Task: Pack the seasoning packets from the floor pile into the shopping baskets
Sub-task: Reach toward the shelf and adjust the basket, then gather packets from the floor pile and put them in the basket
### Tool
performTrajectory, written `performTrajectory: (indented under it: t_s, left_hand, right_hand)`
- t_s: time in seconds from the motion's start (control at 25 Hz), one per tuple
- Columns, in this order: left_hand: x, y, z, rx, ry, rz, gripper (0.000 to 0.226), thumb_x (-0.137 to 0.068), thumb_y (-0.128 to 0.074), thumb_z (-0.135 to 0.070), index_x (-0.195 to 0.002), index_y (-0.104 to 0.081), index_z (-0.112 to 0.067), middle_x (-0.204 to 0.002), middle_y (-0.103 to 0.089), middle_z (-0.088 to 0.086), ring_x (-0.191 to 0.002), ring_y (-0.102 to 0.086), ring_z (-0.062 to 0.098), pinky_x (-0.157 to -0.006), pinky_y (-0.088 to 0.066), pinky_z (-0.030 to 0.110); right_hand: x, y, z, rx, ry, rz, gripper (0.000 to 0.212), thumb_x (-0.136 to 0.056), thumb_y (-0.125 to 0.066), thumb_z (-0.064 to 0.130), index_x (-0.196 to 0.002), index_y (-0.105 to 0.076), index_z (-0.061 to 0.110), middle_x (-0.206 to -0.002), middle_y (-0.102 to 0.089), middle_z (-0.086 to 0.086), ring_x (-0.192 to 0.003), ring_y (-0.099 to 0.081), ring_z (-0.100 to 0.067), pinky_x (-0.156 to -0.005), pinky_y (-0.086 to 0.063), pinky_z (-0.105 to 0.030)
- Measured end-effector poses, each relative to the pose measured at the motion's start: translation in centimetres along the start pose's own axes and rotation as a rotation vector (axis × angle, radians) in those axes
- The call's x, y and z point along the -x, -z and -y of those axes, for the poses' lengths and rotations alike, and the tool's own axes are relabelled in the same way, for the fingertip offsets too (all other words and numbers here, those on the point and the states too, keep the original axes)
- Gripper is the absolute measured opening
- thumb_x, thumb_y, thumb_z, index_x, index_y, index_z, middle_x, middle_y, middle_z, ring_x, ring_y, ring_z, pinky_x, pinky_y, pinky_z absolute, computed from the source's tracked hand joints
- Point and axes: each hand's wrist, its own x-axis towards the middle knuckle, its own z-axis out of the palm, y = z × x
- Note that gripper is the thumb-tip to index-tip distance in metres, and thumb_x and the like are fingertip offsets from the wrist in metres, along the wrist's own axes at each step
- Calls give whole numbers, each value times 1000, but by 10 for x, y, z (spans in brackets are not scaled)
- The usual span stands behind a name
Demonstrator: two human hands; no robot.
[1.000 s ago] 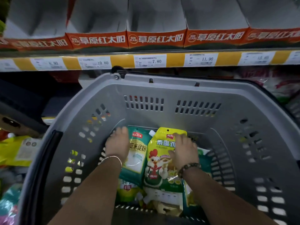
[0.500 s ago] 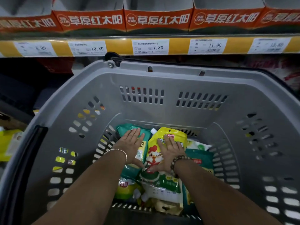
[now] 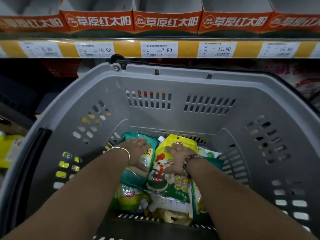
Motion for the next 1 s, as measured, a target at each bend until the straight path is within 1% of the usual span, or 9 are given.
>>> performTrajectory:
  t_s: [0.08, 0.16, 0.28, 0.4, 0.48, 0.6, 0.72, 0.88, 1.0]
  left_hand:
    - [18, 17, 0, -30, 6, -28, 89, -80, -54, -68, -151, -19, -27, -160, -11, 1, -147, -5, 24, -118, -11, 41]
    - [44, 32, -5, -23, 44, -86, 78, -83, -58, -59, -148, -27, -28, -156, -25, 2, -144, -18, 25, -116, -21, 39]
    - [94, 52, -20, 63, 129, -232, 68, -88, -58, -47, -146, -30, -28, -149, -39, 5, -135, -34, 25, -108, -33, 37]
    - [153, 68, -36, 260, 238, -445, 66, -89, -59, -39, -146, -30, -27, -140, -48, 8, -126, -44, 27, -101, -41, 37]
    - [193, 72, -44, 368, 289, -597, 65, -88, -60, -37, -146, -32, -27, -140, -49, 8, -126, -44, 27, -101, -40, 35]
    - [256, 63, -51, 501, 427, -795, 62, -87, -63, -33, -142, -38, -23, -142, -46, 7, -129, -43, 24, -103, -36, 31]
    - [312, 40, -53, 588, 589, -931, 57, -85, -64, -31, -137, -45, -18, -138, -49, 5, -125, -46, 25, -101, -38, 35]
    - [381, -15, -55, 663, 816, -968, 54, -85, -66, -29, -135, -48, -18, -135, -50, 4, -121, -50, 25, -96, -40, 33]
    - [417, -65, -54, 699, 966, -936, 54, -85, -65, -30, -135, -47, -21, -136, -49, 2, -122, -49, 24, -93, -39, 32]
  right_hand:
    - [9, 14, 1, -8, 10, -27, 94, -75, -55, 66, -148, -10, 29, -157, -7, -2, -143, -13, -24, -113, -20, -42]
    - [24, 29, 6, -12, 42, -60, 89, -78, -55, 62, -148, -12, 27, -156, -15, -3, -140, -22, -23, -111, -27, -40]
    - [52, 56, 23, -28, 87, -177, 81, -80, -56, 58, -146, -22, 26, -148, -33, -8, -132, -37, -25, -104, -37, -36]
    - [83, 78, 49, -12, 140, -299, 71, -80, -56, 57, -140, -33, 28, -134, -48, -7, -118, -50, -24, -91, -45, -33]
    - [103, 91, 70, -5, 194, -361, 70, -82, -54, 56, -141, -32, 27, -136, -46, -6, -119, -49, -23, -90, -45, -33]
    - [132, 104, 108, -17, 321, -430, 71, -83, -55, 54, -144, -29, 27, -143, -42, -5, -125, -46, -23, -96, -41, -32]
    - [158, 109, 151, -15, 456, -469, 69, -84, -55, 53, -143, -30, 27, -142, -44, -5, -124, -47, -23, -93, -42, -31]
    - [195, 93, 225, -15, 670, -516, 64, -83, -60, 46, -139, -38, 25, -138, -48, -4, -123, -47, -22, -94, -40, -31]
    - [216, 69, 282, -68, 830, -549, 58, -80, -62, 44, -132, -47, 26, -130, -55, -1, -116, -52, -22, -87, -42, -31]
